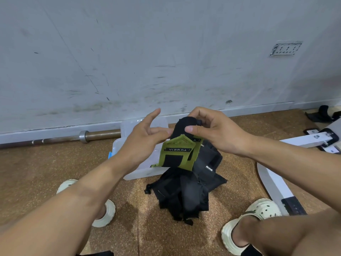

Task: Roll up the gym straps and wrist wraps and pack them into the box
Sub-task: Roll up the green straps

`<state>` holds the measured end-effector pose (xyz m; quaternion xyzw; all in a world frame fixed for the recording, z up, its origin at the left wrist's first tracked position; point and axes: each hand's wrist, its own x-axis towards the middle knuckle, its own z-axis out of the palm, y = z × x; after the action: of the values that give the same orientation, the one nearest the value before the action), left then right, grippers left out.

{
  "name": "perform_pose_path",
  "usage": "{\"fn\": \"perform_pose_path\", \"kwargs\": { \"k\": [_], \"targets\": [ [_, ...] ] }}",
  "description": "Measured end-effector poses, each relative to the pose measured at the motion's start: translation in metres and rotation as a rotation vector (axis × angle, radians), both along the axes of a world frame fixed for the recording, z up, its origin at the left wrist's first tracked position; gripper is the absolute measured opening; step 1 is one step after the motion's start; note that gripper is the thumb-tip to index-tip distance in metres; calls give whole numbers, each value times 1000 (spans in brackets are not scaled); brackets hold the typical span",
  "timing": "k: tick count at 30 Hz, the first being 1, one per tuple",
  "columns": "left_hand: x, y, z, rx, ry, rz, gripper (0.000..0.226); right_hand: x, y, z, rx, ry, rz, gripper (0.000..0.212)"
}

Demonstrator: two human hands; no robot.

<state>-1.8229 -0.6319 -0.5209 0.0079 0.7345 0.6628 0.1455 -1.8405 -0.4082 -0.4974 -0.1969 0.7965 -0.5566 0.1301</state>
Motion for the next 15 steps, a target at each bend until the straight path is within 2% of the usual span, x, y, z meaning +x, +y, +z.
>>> {"fn": "perform_pose_path", "kwargs": {
  "k": [4,7,11,15],
  "targets": [
    [4,4,3,10,32,-21,60,-1,1,2,-14,5,-33,5],
    [4,5,4,23,48,18,60,0,-1,4,-12,4,-53,10],
    [0,5,-2,13,57,265,71,-2,-1,10,-62,-2,-86,17],
    [-13,-8,-4,72,30,476,75,-3,1,18,-314,-230,-83,19]
  ]
}}
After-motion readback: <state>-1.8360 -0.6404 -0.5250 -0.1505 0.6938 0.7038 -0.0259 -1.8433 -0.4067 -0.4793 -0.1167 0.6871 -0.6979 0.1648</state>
